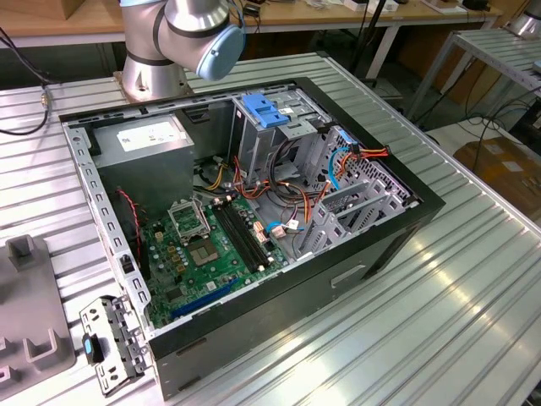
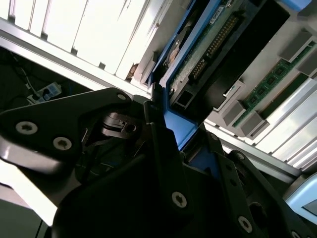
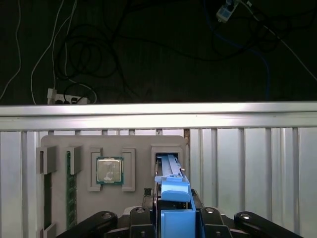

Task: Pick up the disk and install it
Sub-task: 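Pick up the disk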

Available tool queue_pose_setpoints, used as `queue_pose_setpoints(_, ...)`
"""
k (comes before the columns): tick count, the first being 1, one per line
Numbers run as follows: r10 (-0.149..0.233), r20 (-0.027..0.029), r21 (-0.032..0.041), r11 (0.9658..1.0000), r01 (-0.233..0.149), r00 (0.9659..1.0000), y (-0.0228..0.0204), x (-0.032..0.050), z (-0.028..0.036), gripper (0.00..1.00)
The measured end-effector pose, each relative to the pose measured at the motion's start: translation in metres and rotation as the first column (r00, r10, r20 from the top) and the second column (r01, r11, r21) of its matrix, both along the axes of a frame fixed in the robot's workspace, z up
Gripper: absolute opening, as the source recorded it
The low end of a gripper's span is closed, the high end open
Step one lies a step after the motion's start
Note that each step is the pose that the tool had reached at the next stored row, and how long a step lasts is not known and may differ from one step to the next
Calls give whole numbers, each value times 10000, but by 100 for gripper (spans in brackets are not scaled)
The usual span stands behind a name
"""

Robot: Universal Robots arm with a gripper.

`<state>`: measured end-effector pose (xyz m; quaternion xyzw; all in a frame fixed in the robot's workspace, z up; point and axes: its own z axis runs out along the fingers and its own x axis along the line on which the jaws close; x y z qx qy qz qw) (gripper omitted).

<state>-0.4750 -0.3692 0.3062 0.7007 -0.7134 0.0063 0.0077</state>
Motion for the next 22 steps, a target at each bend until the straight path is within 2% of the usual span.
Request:
queue_pose_setpoints(13,0,0,-48,10000,0,10000,0,1,156,37)
queue_pose_setpoints(22,0,0,-132,9999,0,10000,0,1,282,37)
